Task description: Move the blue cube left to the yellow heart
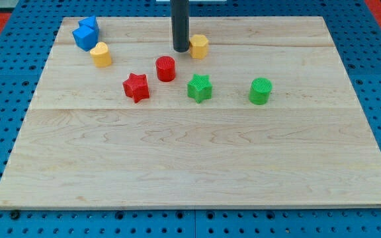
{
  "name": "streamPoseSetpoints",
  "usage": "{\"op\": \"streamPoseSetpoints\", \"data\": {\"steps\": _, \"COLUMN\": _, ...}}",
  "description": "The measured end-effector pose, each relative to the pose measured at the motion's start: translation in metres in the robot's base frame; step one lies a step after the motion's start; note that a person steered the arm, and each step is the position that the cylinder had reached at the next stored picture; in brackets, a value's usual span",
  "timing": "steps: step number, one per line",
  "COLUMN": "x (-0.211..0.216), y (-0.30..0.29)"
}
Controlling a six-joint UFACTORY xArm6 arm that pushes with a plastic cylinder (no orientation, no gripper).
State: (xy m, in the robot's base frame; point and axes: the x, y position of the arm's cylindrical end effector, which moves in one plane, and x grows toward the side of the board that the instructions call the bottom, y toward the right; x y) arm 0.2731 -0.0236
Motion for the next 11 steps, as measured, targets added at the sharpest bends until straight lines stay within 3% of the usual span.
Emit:
{"op": "streamPoseSetpoints", "data": {"steps": 2, "x": -0.014, "y": 0.045}}
{"op": "streamPoseSetpoints", "data": {"steps": 4, "x": 0.002, "y": 0.054}}
{"op": "streamPoseSetpoints", "data": {"steps": 5, "x": -0.025, "y": 0.083}}
{"op": "streamPoseSetpoints", "data": {"steps": 7, "x": -0.037, "y": -0.080}}
{"op": "streamPoseSetpoints", "data": {"steps": 8, "x": -0.076, "y": -0.104}}
{"op": "streamPoseSetpoints", "data": {"steps": 9, "x": -0.072, "y": -0.150}}
{"op": "streamPoseSetpoints", "data": {"steps": 10, "x": -0.032, "y": -0.208}}
{"op": "streamPoseSetpoints", "data": {"steps": 11, "x": -0.019, "y": -0.214}}
